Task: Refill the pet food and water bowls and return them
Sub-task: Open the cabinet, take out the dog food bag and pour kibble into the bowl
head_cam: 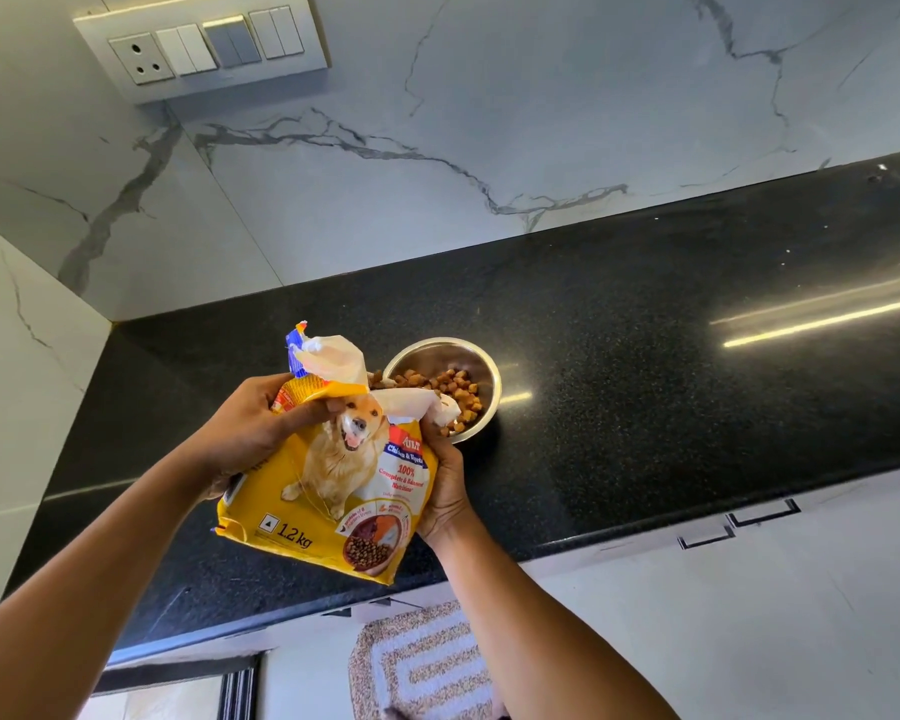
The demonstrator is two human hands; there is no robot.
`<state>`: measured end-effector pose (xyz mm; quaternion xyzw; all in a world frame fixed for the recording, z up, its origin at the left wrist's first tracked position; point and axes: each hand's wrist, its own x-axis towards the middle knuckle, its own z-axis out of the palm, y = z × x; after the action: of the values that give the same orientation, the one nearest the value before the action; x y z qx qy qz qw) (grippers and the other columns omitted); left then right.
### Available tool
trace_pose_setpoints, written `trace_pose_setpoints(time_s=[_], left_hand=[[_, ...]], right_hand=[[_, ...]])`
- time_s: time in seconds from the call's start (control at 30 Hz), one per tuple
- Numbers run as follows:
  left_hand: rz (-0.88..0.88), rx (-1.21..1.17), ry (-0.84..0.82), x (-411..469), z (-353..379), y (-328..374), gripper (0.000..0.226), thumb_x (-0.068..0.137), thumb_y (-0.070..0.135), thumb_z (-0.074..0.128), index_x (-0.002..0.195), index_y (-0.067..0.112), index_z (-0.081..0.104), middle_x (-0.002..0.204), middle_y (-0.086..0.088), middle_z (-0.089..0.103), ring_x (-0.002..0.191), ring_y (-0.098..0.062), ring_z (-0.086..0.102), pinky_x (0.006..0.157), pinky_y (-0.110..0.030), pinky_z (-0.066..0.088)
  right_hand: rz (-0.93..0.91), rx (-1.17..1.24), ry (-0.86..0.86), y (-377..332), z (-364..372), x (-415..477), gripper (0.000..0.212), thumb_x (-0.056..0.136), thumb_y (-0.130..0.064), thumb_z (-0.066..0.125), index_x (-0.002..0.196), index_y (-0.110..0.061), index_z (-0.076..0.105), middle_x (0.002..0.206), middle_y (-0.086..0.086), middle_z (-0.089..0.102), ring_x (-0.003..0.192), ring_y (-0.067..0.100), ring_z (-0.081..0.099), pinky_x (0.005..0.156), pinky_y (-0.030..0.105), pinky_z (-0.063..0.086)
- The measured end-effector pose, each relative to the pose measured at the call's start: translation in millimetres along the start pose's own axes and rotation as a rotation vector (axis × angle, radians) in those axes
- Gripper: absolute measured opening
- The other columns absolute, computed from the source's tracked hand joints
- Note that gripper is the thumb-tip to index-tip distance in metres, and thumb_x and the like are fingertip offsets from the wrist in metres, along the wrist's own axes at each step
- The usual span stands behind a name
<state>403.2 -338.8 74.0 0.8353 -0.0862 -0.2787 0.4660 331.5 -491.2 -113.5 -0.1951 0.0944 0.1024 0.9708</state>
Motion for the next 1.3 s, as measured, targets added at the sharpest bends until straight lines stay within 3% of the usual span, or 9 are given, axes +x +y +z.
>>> trace_pose_setpoints(time_s=[0.13, 0.23, 0.4, 0.6, 0.8, 0.93, 1.03, 1.2, 1.3], left_hand=[[-0.012, 0.014, -0.003, 1, -1, 2, 0.097, 0.029, 0.082, 0.081, 0.110, 0.030, 0.069, 0.095, 0.003, 0.079, 0.085, -0.022, 0.078, 0.073, -0.041, 0.062], [-0.022, 0.021, 0.000, 2, 0, 5, 0.076, 0.049, 0.071, 0.081, 0.110, 0.028, 0.069, 0.095, 0.001, 0.079, 0.088, -0.026, 0.078, 0.077, -0.046, 0.062], [-0.024, 0.040, -0.022, 3, 0, 9, 0.102, 0.022, 0.084, 0.079, 0.108, 0.030, 0.068, 0.093, 0.006, 0.079, 0.083, -0.019, 0.078, 0.069, -0.036, 0.061], [-0.005, 0.055, -0.029, 7, 0, 9, 0.103, 0.020, 0.086, 0.078, 0.107, 0.030, 0.069, 0.092, 0.008, 0.079, 0.082, -0.017, 0.078, 0.069, -0.035, 0.060], [-0.011, 0.048, -0.021, 7, 2, 11, 0.049, 0.063, 0.052, 0.074, 0.106, 0.029, 0.069, 0.089, 0.006, 0.079, 0.087, -0.025, 0.077, 0.073, -0.039, 0.061], [-0.014, 0.048, -0.021, 4, 3, 14, 0.089, 0.031, 0.082, 0.080, 0.104, 0.033, 0.069, 0.091, 0.008, 0.079, 0.082, -0.018, 0.078, 0.067, -0.034, 0.060], [-0.001, 0.026, -0.012, 3, 4, 15, 0.072, 0.047, 0.074, 0.078, 0.105, 0.032, 0.069, 0.087, 0.007, 0.079, 0.082, -0.020, 0.077, 0.064, -0.030, 0.059], [0.000, 0.042, -0.010, 1, 2, 17, 0.083, 0.035, 0.082, 0.077, 0.102, 0.034, 0.068, 0.088, 0.006, 0.079, 0.082, -0.020, 0.078, 0.062, -0.028, 0.059], [-0.008, 0.039, -0.015, 1, 0, 17, 0.087, 0.032, 0.082, 0.078, 0.103, 0.034, 0.068, 0.089, 0.008, 0.079, 0.082, -0.020, 0.078, 0.062, -0.028, 0.059]], right_hand=[[-0.009, 0.013, 0.014, 1, 2, -1, 0.066, 0.083, -0.060, 0.076, 0.133, -0.017, 0.071, 0.132, 0.013, 0.070, 0.120, 0.033, 0.067, 0.109, 0.053, 0.048], [-0.014, 0.023, 0.011, 3, 0, 1, 0.067, 0.084, -0.059, 0.075, 0.136, -0.016, 0.068, 0.134, 0.015, 0.068, 0.121, 0.034, 0.065, 0.111, 0.056, 0.043], [-0.021, 0.013, 0.030, 6, -3, 2, 0.066, 0.084, -0.060, 0.073, 0.134, -0.017, 0.070, 0.132, 0.014, 0.070, 0.120, 0.034, 0.066, 0.109, 0.054, 0.046], [-0.045, 0.043, 0.019, 4, -1, 0, 0.063, 0.085, -0.059, 0.073, 0.133, -0.018, 0.071, 0.131, 0.013, 0.071, 0.118, 0.032, 0.068, 0.104, 0.052, 0.052], [-0.056, 0.024, 0.014, 3, 2, 1, 0.076, 0.084, -0.060, 0.075, 0.144, -0.014, 0.060, 0.140, 0.019, 0.060, 0.126, 0.039, 0.057, 0.120, 0.065, 0.026], [-0.050, 0.045, 0.021, 4, 1, 2, 0.074, 0.084, -0.060, 0.075, 0.141, -0.014, 0.062, 0.137, 0.018, 0.063, 0.124, 0.038, 0.059, 0.112, 0.058, 0.039], [-0.043, 0.042, 0.045, 4, 2, 2, 0.073, 0.087, -0.059, 0.072, 0.143, -0.014, 0.061, 0.139, 0.018, 0.062, 0.125, 0.038, 0.058, 0.114, 0.059, 0.037], [-0.031, 0.043, 0.012, 4, 3, 1, 0.064, 0.085, -0.059, 0.074, 0.133, -0.017, 0.070, 0.131, 0.014, 0.070, 0.118, 0.033, 0.067, 0.102, 0.052, 0.054], [-0.044, 0.013, 0.031, 6, 4, 4, 0.074, 0.082, -0.061, 0.078, 0.139, -0.016, 0.064, 0.136, 0.016, 0.064, 0.123, 0.036, 0.061, 0.111, 0.057, 0.043]])
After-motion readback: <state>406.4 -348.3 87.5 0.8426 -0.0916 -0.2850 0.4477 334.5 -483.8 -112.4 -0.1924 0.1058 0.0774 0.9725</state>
